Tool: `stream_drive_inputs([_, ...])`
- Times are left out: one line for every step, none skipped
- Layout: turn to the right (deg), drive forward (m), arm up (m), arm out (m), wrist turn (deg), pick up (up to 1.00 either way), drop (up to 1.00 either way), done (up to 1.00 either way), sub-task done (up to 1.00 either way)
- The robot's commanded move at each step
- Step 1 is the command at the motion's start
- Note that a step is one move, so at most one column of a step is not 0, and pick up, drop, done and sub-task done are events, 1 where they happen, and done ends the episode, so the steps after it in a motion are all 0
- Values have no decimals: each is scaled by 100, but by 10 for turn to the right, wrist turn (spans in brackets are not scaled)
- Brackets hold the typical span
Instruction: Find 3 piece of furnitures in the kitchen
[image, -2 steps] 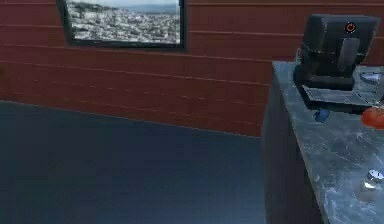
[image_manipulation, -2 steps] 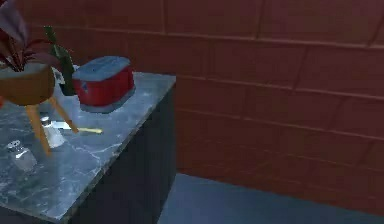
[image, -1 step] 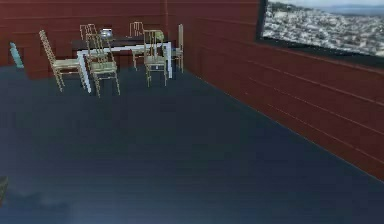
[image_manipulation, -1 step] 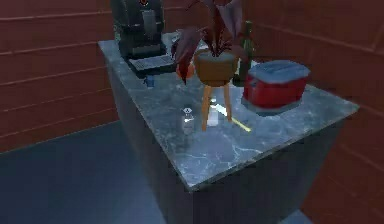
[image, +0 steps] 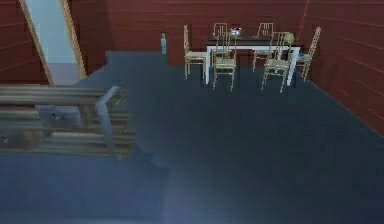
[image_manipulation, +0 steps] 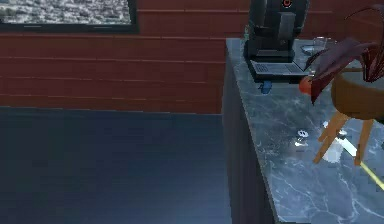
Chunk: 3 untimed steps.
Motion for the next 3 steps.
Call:
stream_drive_inputs([0, 10, 0, 0, 0, 0, 0, 0, 0])
stream_drive_inputs([30, 0, 0, 0, 0, 0, 0, 0, 0])
stream_drive_inputs([0, 100, 0, 0, 0, 0, 0, 0, 0])
